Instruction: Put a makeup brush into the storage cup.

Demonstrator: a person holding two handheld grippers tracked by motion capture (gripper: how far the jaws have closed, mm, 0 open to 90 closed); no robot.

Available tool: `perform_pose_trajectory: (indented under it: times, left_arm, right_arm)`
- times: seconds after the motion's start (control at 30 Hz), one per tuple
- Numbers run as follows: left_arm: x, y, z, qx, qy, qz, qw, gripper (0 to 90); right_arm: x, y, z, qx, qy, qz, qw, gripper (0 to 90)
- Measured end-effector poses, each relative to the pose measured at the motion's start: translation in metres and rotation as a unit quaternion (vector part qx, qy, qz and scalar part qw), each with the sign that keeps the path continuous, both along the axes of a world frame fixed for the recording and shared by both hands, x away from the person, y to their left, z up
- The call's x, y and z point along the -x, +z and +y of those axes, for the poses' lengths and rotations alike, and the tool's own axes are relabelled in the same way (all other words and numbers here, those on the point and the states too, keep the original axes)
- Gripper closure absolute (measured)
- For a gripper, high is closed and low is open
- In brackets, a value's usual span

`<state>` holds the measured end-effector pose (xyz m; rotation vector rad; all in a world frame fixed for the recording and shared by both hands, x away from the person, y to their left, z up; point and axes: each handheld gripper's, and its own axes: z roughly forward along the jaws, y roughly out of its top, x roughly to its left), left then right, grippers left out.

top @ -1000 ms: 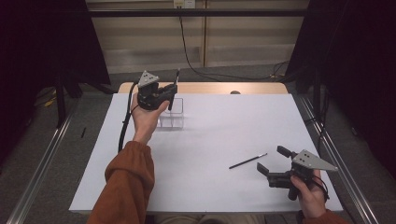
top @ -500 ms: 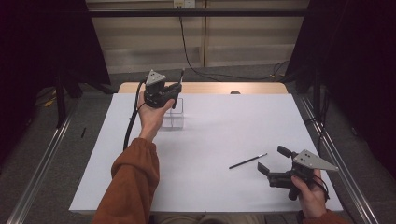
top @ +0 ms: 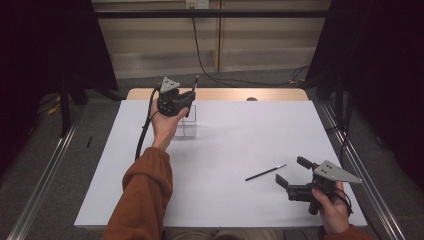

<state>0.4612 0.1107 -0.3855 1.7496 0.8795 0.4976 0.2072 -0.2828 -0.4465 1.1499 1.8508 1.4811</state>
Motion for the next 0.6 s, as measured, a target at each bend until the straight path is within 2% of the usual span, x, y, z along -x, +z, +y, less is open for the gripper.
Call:
perform_pose_trajectory:
  times: [0.3, 0.4, 0.6]
  left_arm:
    - [0.001, -0.008, -0.001, -0.004, -0.004, 0.006, 1.0000, 79.0]
    - [0.003, -0.008, -0.001, -0.010, -0.008, 0.003, 0.9999, 79.0]
    - [0.003, -0.012, 0.001, -0.008, -0.004, 0.005, 1.0000, 79.0]
  right_arm:
    - [0.000, 0.000, 0.000, 0.000, 0.001, -0.001, 1.0000, 0.0]
    - [0.000, 0.000, 0.000, 0.000, 0.001, 0.000, 1.0000, 0.0]
    - [0.000, 0.000, 0.000, 0.000, 0.001, -0.001, 1.0000, 0.0]
